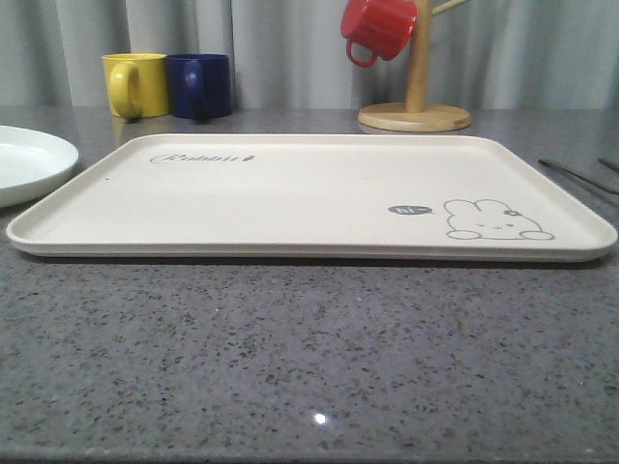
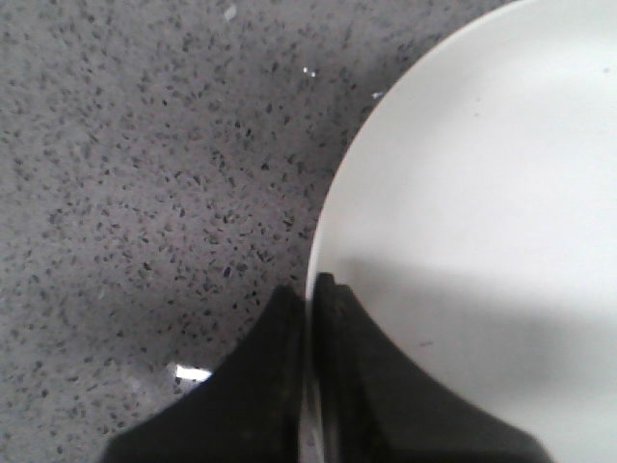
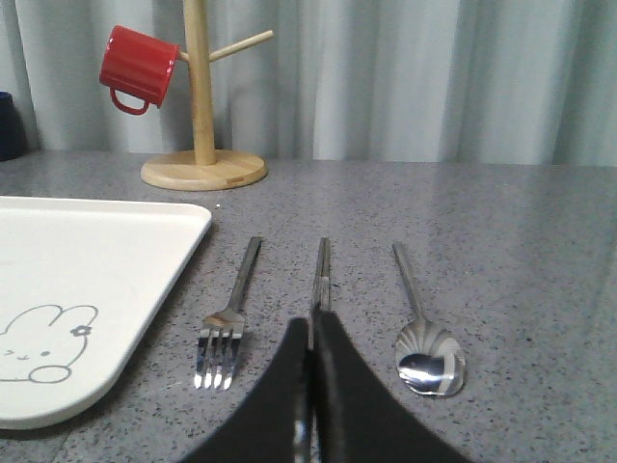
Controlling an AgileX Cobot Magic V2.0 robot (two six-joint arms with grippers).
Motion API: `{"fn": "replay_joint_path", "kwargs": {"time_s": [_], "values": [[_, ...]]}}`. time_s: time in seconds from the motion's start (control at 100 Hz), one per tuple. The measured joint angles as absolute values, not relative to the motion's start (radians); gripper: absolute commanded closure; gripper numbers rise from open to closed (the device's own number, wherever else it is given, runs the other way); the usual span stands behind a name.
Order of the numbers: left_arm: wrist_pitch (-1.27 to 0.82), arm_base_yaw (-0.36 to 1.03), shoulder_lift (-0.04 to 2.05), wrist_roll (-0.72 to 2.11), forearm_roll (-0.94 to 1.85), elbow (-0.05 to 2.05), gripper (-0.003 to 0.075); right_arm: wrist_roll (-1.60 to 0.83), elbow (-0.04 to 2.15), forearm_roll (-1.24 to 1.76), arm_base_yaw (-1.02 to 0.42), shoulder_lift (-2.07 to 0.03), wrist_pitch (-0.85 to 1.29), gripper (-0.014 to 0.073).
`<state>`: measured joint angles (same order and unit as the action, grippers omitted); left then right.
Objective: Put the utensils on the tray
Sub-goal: 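Grip the white plate rim with the left gripper and lift it, then lower the plate onto the tray end nearest the left gripper, release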
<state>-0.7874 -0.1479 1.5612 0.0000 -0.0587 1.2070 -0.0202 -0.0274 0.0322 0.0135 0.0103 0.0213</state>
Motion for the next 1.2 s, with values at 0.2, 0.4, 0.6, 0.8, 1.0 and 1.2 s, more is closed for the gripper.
{"fn": "replay_joint_path", "kwargs": {"time_s": [0.2,0.4,0.6,0.8,1.0,1.2], "values": [[-0.796,-0.183,1.432,0.023,-0.026,1.203,0.0737,-0.020,-0.027,0.032,0.014,0.010,0.021,0.0662],[-0.829,-0.197,1.339,0.101,0.082,1.225,0.0738,-0.020,-0.027,0.032,0.014,0.010,0.021,0.0662],[-0.876,-0.188,1.341,0.289,0.355,1.262,0.0738,-0.020,-0.027,0.032,0.014,0.010,0.021,0.0662],[-0.884,-0.086,1.407,0.323,0.400,1.287,0.0738,-0.020,-0.027,0.032,0.014,0.010,0.021,0.0662],[-0.886,0.051,1.526,0.323,0.410,1.350,0.0738,-0.020,-0.027,0.032,0.014,0.010,0.021,0.0662],[-0.888,0.142,1.643,0.323,0.423,1.421,0.0738,-0.020,-0.027,0.032,0.014,0.010,0.021,0.0662]]}}
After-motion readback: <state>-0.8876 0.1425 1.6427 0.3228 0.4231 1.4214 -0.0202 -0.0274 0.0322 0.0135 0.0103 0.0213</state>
